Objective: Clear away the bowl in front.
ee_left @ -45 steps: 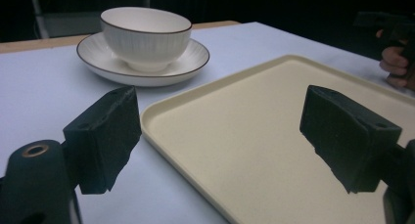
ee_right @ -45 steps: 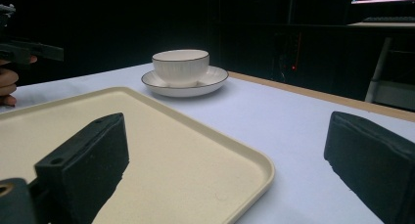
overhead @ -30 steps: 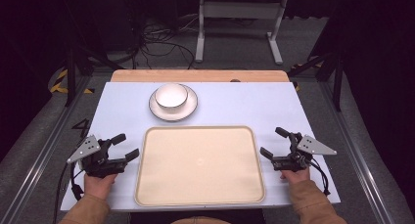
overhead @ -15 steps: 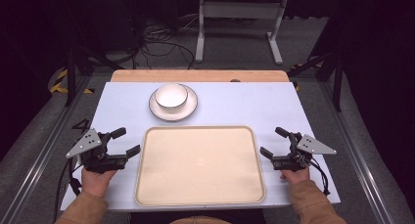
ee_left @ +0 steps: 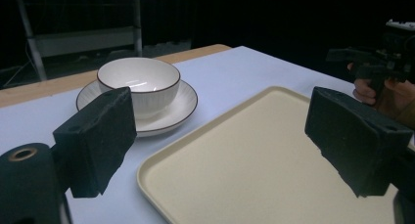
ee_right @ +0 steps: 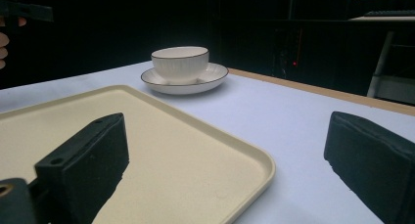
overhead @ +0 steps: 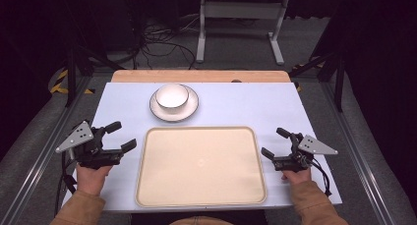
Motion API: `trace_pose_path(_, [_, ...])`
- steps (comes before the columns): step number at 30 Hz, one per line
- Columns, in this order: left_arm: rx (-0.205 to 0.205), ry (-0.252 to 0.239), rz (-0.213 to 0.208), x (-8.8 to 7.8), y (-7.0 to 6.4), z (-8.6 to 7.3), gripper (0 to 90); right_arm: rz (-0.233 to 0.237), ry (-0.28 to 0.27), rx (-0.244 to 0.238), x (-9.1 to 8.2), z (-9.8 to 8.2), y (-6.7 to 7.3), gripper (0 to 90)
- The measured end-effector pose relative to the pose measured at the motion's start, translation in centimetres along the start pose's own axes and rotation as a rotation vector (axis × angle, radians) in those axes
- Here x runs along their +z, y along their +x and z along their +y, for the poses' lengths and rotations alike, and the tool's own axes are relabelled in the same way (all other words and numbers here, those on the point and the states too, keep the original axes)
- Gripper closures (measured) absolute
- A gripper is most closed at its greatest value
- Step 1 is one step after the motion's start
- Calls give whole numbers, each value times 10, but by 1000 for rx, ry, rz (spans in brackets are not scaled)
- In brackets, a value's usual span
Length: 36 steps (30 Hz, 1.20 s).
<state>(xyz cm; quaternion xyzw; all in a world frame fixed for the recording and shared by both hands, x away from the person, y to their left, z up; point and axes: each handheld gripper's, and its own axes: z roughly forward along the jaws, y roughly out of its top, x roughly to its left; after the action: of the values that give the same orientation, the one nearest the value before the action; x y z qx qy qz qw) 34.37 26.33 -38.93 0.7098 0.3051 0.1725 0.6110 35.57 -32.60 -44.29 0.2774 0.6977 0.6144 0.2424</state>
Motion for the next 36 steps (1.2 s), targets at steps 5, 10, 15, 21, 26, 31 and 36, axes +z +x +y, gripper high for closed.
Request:
trace_pose_path(5, [-8, -23, 2, -2, 3, 6, 119, -1, 3, 3, 0, 0, 0, 30])
trace_pose_path(10, [-10, -23, 7, -1, 7, 11, 121, 0, 5, 5, 0, 0, 0, 30])
trace_pose_path(15, [-3, -19, 5, 5, 10, 17, 121, 0, 4, 6, 0, 0, 0, 30])
trace_pose_path(21, [-3, -14, 1, 16, 18, 25, 127, 2, 5, 5, 0, 0, -1, 30])
trace_pose_path(26, [3, 3, -9, 28, 22, 33, 126, 2, 6, 6, 0, 0, -1, 30])
trace_pose_path(31, [3, 0, -26, 41, 25, 42, 126, 2, 6, 6, 0, 0, -1, 30])
trace_pose_path(36, [-2, -6, -52, 53, 26, 51, 127, 3, 6, 6, 1, 0, -1, 30])
